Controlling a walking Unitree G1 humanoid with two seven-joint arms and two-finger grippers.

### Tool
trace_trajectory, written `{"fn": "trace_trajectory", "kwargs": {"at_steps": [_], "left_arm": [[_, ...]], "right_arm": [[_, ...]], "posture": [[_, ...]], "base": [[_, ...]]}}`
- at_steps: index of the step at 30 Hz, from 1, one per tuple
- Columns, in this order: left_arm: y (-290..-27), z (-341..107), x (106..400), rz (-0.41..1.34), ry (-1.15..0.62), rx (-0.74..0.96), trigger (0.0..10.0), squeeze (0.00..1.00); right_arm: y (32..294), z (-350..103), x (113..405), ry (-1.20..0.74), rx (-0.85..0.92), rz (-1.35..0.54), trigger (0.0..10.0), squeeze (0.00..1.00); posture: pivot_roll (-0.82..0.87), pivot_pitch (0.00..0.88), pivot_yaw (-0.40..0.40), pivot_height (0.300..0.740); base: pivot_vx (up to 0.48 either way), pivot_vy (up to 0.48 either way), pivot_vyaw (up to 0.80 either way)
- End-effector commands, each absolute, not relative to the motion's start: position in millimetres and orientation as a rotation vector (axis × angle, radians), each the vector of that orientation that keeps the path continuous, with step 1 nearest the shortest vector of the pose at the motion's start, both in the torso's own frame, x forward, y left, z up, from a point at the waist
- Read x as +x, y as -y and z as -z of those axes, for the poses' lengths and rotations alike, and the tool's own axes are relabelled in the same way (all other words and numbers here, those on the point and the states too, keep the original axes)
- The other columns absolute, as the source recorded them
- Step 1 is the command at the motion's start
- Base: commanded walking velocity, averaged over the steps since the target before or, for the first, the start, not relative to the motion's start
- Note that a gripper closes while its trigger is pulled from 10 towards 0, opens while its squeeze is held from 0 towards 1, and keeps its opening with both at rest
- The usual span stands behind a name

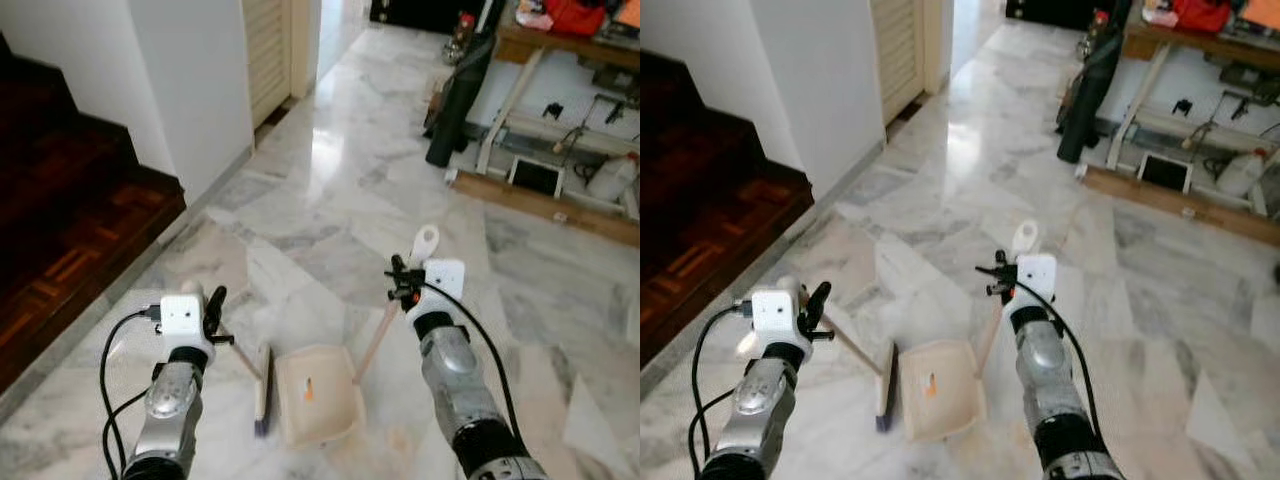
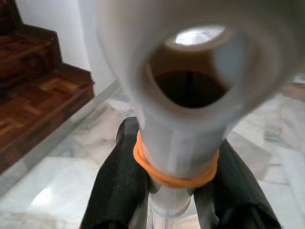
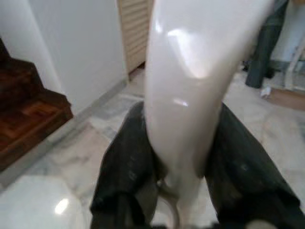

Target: Sweep floor

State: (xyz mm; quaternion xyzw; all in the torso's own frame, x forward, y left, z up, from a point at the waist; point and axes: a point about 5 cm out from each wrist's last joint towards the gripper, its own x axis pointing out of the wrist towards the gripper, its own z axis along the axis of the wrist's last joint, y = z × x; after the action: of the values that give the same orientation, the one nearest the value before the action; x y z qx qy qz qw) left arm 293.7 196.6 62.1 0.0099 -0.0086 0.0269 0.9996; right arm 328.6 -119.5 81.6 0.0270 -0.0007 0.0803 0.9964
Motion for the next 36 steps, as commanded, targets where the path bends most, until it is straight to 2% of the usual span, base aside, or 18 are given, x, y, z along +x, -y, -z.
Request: {"fn": "trace_trajectory", "kwargs": {"at_steps": [1,25,36], "left_arm": [[-192.3,-69.5,297.0,-0.046,0.061,0.022,10.0,0.00],[-192.4,-69.9,296.7,-0.043,0.065,0.025,10.0,0.00],[-192.1,-71.8,297.4,-0.049,0.079,0.015,10.0,0.00]], "right_arm": [[122.5,-90.2,331.6,0.045,0.074,-0.151,10.0,0.00],[122.1,-90.2,332.1,0.048,0.076,-0.149,10.0,0.00],[122.8,-90.4,332.2,0.048,0.077,-0.148,10.0,0.00]], "posture": [[0.00,0.070,-0.007,0.740],[0.00,0.066,-0.007,0.740],[0.00,0.072,-0.011,0.740]], "base": [[0.364,0.000,0.00],[0.352,0.000,0.00],[0.000,0.000,0.00]]}}
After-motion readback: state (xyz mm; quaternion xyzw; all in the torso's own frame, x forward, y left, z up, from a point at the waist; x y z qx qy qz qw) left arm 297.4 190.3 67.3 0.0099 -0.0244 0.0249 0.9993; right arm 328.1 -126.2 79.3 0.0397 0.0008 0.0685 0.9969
